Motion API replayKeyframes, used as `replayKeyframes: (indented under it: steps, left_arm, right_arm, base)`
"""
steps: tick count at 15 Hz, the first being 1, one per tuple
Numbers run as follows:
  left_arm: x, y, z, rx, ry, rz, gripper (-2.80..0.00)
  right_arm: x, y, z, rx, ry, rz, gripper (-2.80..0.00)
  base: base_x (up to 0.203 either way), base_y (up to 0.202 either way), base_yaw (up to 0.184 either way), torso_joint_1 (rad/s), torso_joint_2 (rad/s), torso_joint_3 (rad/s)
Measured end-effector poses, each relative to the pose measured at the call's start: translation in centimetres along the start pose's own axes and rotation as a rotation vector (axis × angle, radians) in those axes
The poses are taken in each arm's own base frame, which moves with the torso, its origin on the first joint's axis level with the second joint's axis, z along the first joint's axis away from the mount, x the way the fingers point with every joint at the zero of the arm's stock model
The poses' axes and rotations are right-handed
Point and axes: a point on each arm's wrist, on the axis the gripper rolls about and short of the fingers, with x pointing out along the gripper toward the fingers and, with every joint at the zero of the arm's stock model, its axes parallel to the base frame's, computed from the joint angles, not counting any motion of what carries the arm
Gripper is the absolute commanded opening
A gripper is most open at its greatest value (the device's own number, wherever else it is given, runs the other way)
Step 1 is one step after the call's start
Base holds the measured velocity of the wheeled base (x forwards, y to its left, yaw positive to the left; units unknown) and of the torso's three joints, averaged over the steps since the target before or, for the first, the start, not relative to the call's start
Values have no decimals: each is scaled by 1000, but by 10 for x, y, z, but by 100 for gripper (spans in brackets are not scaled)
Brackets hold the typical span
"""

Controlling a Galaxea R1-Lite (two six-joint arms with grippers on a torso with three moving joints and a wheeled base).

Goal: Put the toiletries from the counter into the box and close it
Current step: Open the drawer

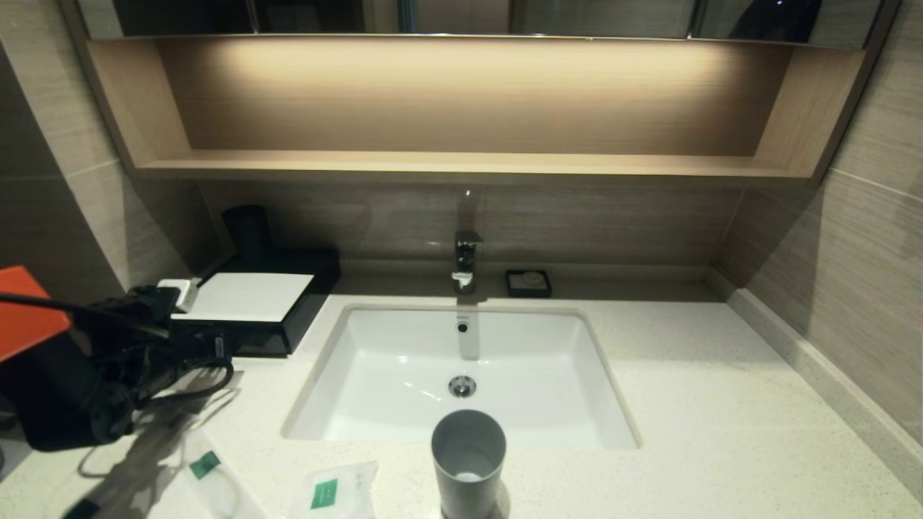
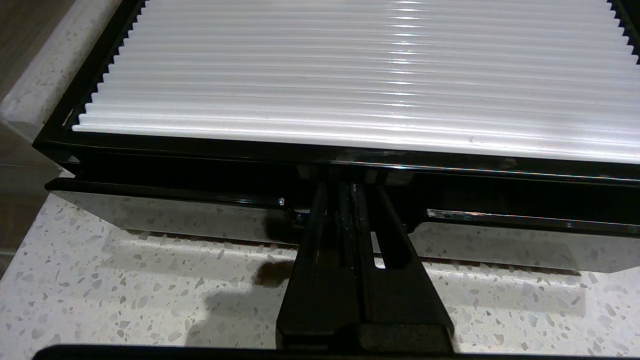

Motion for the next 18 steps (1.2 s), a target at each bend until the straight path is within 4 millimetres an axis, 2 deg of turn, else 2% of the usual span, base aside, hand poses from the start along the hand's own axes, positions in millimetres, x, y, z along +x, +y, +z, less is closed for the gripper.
replayKeyframes:
  steps: [18]
  left_arm:
    - [-15, 0, 14, 4, 158, -13, -280]
  right_arm:
    - [0, 0, 0, 0, 0, 0, -280]
  base:
    - [0, 0, 0, 0, 0, 0]
